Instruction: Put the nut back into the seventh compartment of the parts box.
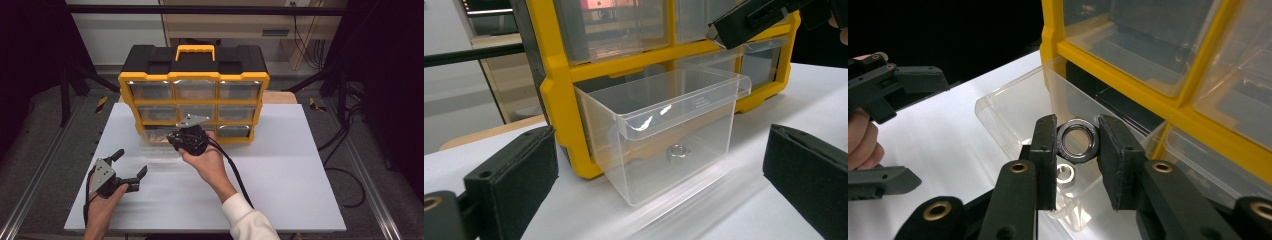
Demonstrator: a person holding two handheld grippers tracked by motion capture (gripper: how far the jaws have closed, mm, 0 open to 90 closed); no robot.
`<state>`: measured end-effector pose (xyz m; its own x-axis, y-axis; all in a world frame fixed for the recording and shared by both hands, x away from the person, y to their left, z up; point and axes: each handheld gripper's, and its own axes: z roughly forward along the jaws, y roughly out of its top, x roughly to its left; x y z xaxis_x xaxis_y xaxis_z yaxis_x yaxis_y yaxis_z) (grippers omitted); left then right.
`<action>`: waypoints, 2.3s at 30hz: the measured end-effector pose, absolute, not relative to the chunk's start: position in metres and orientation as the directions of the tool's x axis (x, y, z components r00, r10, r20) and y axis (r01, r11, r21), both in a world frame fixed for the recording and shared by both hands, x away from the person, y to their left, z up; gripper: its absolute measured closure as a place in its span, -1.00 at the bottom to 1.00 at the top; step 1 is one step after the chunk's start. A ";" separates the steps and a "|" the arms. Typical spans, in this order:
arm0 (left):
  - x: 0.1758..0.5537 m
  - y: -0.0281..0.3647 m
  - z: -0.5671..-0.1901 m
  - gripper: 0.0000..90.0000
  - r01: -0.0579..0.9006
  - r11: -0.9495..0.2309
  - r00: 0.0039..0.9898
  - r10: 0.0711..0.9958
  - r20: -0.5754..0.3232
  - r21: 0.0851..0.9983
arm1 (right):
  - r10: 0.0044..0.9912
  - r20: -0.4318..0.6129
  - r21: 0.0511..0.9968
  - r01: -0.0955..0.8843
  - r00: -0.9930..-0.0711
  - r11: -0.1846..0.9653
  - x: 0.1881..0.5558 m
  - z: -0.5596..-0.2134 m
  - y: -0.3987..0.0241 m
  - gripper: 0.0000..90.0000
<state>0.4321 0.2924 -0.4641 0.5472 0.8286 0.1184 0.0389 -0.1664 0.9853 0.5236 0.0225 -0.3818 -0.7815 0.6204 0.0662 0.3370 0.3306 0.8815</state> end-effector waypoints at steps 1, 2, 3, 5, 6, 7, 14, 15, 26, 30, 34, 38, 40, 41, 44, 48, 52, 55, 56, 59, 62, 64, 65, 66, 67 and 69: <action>0.432 0.292 -0.464 -0.98 0.039 -0.168 0.547 0.828 0.119 0.985 | 0.617 0.070 0.882 0.337 -0.784 0.328 0.524 -0.382 0.023 0.56; 0.432 0.292 -0.464 -0.98 0.039 -0.167 0.547 0.828 0.119 0.985 | 0.612 0.072 0.883 0.335 -0.787 0.327 0.525 -0.382 0.024 0.56; 0.432 0.292 -0.464 -0.98 0.039 -0.166 0.547 0.829 0.118 0.985 | 0.613 0.080 0.883 0.341 -0.786 0.322 0.525 -0.383 0.025 0.56; 0.432 0.293 -0.464 -0.98 0.039 -0.165 0.547 0.829 0.118 0.985 | 0.613 0.080 0.884 0.340 -0.786 0.321 0.526 -0.383 0.027 0.56; 0.432 0.293 -0.464 -0.98 0.039 -0.165 0.547 0.829 0.117 0.986 | 0.614 0.084 0.883 0.345 -0.785 0.320 0.527 -0.383 0.027 0.56; 0.432 0.293 -0.464 -0.98 0.039 -0.165 0.547 0.829 0.117 0.986 | 0.619 0.080 0.882 0.345 -0.781 0.321 0.527 -0.383 0.028 0.56; 0.432 0.292 -0.464 -0.98 0.039 -0.164 0.549 0.828 0.116 0.986 | 0.619 0.086 0.879 0.352 -0.781 0.321 0.529 -0.384 0.033 0.56; 0.432 0.292 -0.464 -0.98 0.039 -0.164 0.550 0.827 0.116 0.986 | 0.619 0.088 0.879 0.354 -0.781 0.321 0.529 -0.384 0.033 0.56; 0.432 0.292 -0.464 -0.98 0.039 -0.166 0.551 0.826 0.118 0.985 | 0.649 0.089 0.892 0.350 -0.755 0.285 0.526 -0.379 0.030 -0.06; 0.432 0.292 -0.464 -0.98 0.039 -0.170 0.552 0.825 0.121 0.985 | 0.655 0.059 0.887 0.341 -0.753 0.312 0.522 -0.375 0.025 -0.20; 0.432 0.292 -0.464 -0.98 0.039 -0.169 0.552 0.825 0.120 0.985 | 0.668 0.048 0.887 0.340 -0.742 0.313 0.516 -0.373 0.018 -0.35; 0.432 0.292 -0.464 -0.98 0.039 -0.171 0.552 0.825 0.121 0.985 | 0.680 0.024 0.884 0.333 -0.733 0.328 0.510 -0.374 0.010 -0.48; 0.432 0.292 -0.464 -0.98 0.039 -0.172 0.552 0.825 0.122 0.984 | 0.688 0.012 0.880 0.334 -0.726 0.337 0.508 -0.375 0.006 -0.53; 0.432 0.292 -0.464 -0.98 0.040 -0.171 0.551 0.825 0.121 0.984 | 0.691 0.001 0.880 0.329 -0.723 0.343 0.506 -0.375 0.003 -0.55; 0.432 0.291 -0.464 -0.98 0.039 -0.172 0.553 0.824 0.122 0.984 | 0.701 0.003 0.877 0.338 -0.713 0.341 0.502 -0.378 -0.004 -0.61; 0.432 0.291 -0.464 -0.98 0.040 -0.172 0.554 0.824 0.121 0.984 | 0.711 -0.013 0.873 0.339 -0.703 0.351 0.499 -0.382 -0.012 -0.68; 0.432 0.292 -0.464 -0.98 0.041 -0.174 0.552 0.825 0.123 0.984 | 0.723 -0.004 0.865 0.361 -0.691 0.349 0.495 -0.384 -0.021 -0.71; 0.432 0.292 -0.464 -0.98 0.041 -0.174 0.553 0.824 0.122 0.984 | 0.729 -0.008 0.863 0.363 -0.685 0.351 0.494 -0.386 -0.028 -0.72; 0.432 0.291 -0.465 -0.98 0.041 -0.174 0.554 0.824 0.123 0.984 | 0.731 -0.008 0.861 0.367 -0.682 0.352 0.494 -0.386 -0.030 -0.74; 0.432 0.291 -0.464 -0.98 0.040 -0.175 0.554 0.823 0.124 0.984 | 0.736 -0.007 0.858 0.373 -0.677 0.352 0.493 -0.388 -0.036 -0.75; 0.432 0.292 -0.464 -0.98 0.041 -0.175 0.552 0.824 0.124 0.984 | 0.741 -0.002 0.851 0.388 -0.672 0.353 0.490 -0.390 -0.040 -0.76; 0.432 0.292 -0.464 -0.98 0.041 -0.173 0.553 0.824 0.122 0.984 | 0.744 0.001 0.848 0.395 -0.669 0.354 0.488 -0.392 -0.042 -0.77; 0.432 0.292 -0.464 -0.98 0.041 -0.174 0.553 0.824 0.123 0.984 | 0.746 0.004 0.844 0.402 -0.666 0.355 0.487 -0.394 -0.043 -0.77; 0.432 0.292 -0.464 -0.98 0.040 -0.174 0.554 0.823 0.123 0.984 | 0.746 0.001 0.841 0.404 -0.665 0.359 0.486 -0.395 -0.045 -0.77; 0.432 0.292 -0.464 -0.98 0.040 -0.174 0.553 0.824 0.123 0.984 | 0.746 0.001 0.840 0.406 -0.666 0.361 0.486 -0.397 -0.046 -0.77; 0.432 0.291 -0.464 -0.98 0.040 -0.172 0.553 0.824 0.122 0.984 | 0.747 0.003 0.835 0.413 -0.665 0.365 0.484 -0.399 -0.049 -0.78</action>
